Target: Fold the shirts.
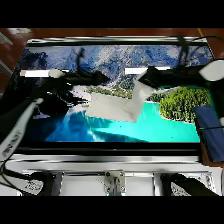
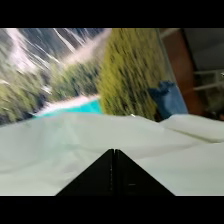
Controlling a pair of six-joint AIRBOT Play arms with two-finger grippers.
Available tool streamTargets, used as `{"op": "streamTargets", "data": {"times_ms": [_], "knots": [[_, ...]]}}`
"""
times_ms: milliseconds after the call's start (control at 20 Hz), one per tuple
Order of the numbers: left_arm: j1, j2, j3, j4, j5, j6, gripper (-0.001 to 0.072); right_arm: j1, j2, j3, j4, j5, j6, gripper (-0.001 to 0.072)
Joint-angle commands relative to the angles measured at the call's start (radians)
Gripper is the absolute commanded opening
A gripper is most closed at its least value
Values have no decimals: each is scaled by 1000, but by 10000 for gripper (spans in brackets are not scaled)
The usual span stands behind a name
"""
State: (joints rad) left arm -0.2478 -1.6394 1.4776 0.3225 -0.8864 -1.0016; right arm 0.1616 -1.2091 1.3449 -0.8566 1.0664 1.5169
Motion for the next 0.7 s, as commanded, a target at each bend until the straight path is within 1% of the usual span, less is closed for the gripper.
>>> {"op": "streamTargets", "data": {"times_ms": [0, 150, 250, 300, 350, 400, 450, 550, 650], "knots": [[301, 254, 0, 267, -39, -48, 39, 239, -151, 0, -13, -344, -2, 70], [533, 406, 0, 270, -95, -53, 40, 405, -331, 0, 128, -604, -2, 69], [645, 462, 0, 270, -154, -87, 41, 486, -453, 0, 297, -743, -2, 70], [687, 478, 0, 269, -189, -98, 40, 519, -507, 0, 380, -802, -2, 91], [714, 486, 0, 269, -226, -101, 41, 542, -548, 0, 445, -845, -2, 214], [729, 489, 0, 270, -258, -100, 41, 559, -579, 0, 507, -866, -2, 437], [736, 488, -2, 270, -286, -100, 41, 564, -595, 0, 547, -863, -2, 541], [733, 488, -14, 272, -293, -100, 41, 538, -579, 0, 520, -796, -6, 540], [731, 486, -23, 272, -293, -93, 41, 453, -520, 0, 405, -644, -10, 539]]}}
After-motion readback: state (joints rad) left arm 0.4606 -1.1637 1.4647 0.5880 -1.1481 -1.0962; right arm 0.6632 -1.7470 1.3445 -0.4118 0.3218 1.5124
